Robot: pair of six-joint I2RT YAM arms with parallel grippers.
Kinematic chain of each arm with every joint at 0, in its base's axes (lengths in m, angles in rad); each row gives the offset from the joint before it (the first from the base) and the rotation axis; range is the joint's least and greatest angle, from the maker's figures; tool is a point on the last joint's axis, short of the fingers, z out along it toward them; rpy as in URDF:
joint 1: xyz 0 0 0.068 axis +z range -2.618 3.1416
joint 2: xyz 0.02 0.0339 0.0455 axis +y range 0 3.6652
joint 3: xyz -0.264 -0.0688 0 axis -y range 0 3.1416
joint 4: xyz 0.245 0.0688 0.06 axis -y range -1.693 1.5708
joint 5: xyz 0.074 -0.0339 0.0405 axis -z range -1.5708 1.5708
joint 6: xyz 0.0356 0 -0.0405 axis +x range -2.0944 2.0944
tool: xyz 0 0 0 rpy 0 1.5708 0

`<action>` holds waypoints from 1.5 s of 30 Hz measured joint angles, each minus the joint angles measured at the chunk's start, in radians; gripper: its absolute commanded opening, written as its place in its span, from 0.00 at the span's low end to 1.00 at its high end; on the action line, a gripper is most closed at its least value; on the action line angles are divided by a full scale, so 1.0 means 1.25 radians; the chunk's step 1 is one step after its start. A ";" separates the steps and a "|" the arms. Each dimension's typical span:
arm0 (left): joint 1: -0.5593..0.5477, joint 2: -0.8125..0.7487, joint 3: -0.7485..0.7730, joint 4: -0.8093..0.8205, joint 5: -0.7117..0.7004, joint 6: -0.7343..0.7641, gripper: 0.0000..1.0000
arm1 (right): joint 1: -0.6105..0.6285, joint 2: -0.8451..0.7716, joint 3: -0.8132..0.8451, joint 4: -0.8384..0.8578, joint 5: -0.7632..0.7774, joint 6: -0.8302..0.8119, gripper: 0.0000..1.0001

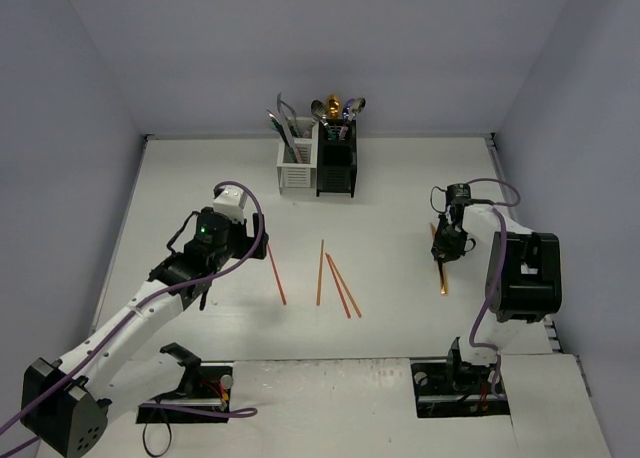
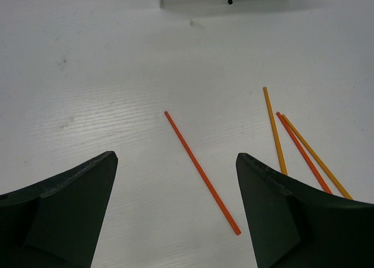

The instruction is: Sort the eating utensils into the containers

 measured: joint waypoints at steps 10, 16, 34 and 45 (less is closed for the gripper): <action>0.004 0.000 0.000 0.003 -0.015 0.000 0.80 | 0.093 0.095 0.116 0.006 0.025 0.039 0.05; 0.006 0.001 0.000 0.003 -0.019 0.000 0.80 | 0.138 0.155 0.191 0.030 0.038 0.054 0.29; 0.006 0.002 -0.021 0.009 -0.030 0.000 0.80 | 0.162 0.117 0.128 0.114 0.018 -0.056 0.32; 0.006 0.003 -0.022 0.009 -0.030 0.000 0.80 | 0.192 0.117 0.128 0.110 0.019 -0.070 0.18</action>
